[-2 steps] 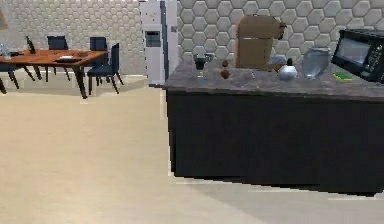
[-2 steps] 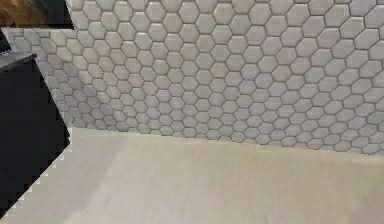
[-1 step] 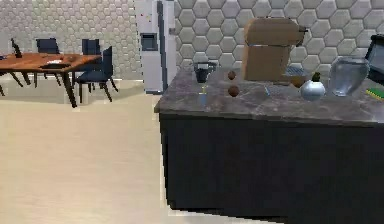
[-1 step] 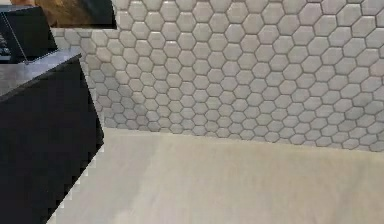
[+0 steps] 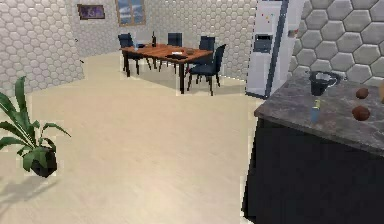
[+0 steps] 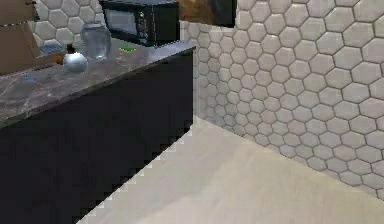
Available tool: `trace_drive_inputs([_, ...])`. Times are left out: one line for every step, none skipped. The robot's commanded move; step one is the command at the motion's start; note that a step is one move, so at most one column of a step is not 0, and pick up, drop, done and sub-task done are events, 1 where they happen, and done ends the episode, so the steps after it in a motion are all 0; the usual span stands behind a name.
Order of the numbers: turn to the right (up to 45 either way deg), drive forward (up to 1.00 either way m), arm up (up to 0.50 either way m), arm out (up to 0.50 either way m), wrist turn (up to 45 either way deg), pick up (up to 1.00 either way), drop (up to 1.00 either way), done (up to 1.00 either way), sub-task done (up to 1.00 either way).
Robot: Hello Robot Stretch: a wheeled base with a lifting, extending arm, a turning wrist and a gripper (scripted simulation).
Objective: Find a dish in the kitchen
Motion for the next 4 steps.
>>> trace_drive_inputs([0.0,0.35,0.0,0.0,0.0,0.0,0.0,0.0,0.0])
trace_drive_inputs([9.0,0.0,0.0,0.0,0.0,0.0,0.0,0.0,0.0])
trace_drive_inputs([0.0,0.55,0.0,0.0,0.0,0.0,0.0,0.0,0.0])
trace_drive_inputs([-9.0,0.0,0.0,0.0,0.0,0.0,0.0,0.0,0.0])
